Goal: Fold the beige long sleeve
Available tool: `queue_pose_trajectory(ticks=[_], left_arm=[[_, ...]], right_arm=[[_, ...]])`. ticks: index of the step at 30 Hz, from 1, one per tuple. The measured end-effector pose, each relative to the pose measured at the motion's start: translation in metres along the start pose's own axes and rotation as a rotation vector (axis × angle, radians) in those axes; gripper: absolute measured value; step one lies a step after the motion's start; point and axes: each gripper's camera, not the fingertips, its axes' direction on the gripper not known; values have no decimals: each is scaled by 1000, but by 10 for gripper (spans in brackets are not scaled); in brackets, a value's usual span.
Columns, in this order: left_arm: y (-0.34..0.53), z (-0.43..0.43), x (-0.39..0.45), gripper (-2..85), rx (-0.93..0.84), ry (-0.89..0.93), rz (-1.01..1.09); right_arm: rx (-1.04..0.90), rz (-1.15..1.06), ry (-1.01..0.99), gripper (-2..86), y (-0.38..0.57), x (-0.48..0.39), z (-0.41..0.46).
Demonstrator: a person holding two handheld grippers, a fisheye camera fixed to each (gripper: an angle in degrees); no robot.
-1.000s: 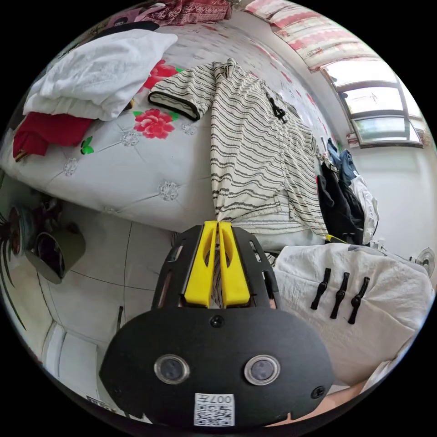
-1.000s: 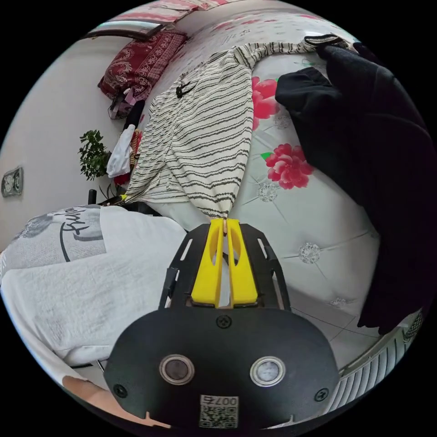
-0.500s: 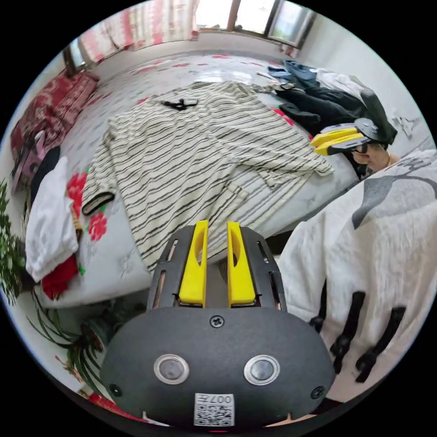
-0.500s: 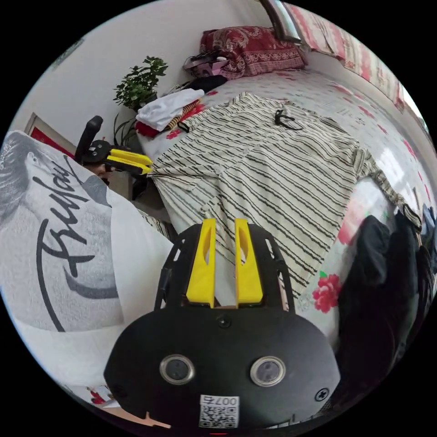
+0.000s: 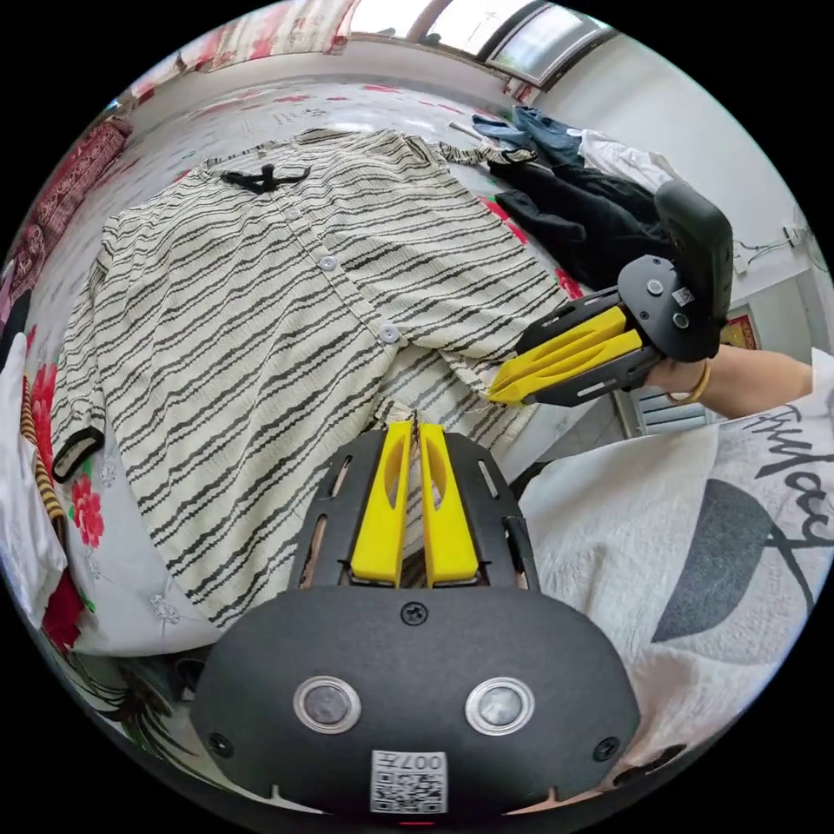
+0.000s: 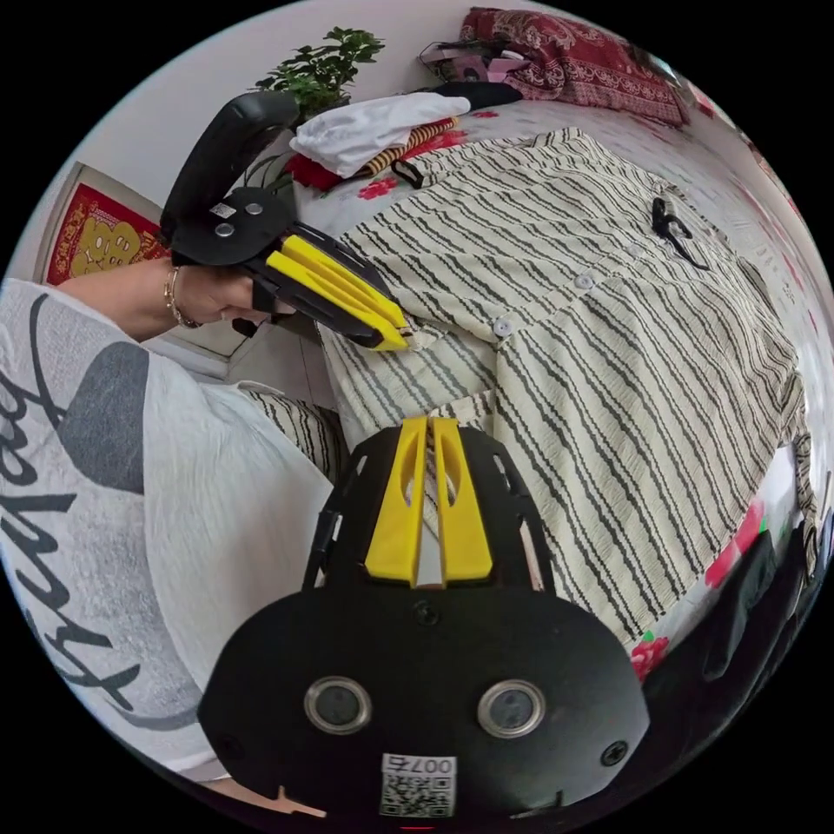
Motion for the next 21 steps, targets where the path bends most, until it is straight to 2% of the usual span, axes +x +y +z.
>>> queue_pose_trajectory(ticks=[2, 6, 9, 14, 16, 21], left_arm=[[10, -29, -6, -8, 93, 109, -18], [17, -61, -3, -8, 146, 160, 27], [12, -66, 8, -7, 126, 170, 109], [8, -17, 21, 8, -62, 178, 195], [12, -7, 20, 29, -96, 197, 181], [26, -37, 2, 50, 16, 199, 86]], right_arm=[[33, -31, -35, -2, -3, -7, -8], [13, -98, -74, -2, -18, -21, 11], [-55, -132, -118, -2, -29, -26, 40], [-197, -123, -163, 3, -25, -22, 74], [-197, -117, -172, 5, -14, -20, 72], [-73, 33, -88, 9, 27, 15, 25]])
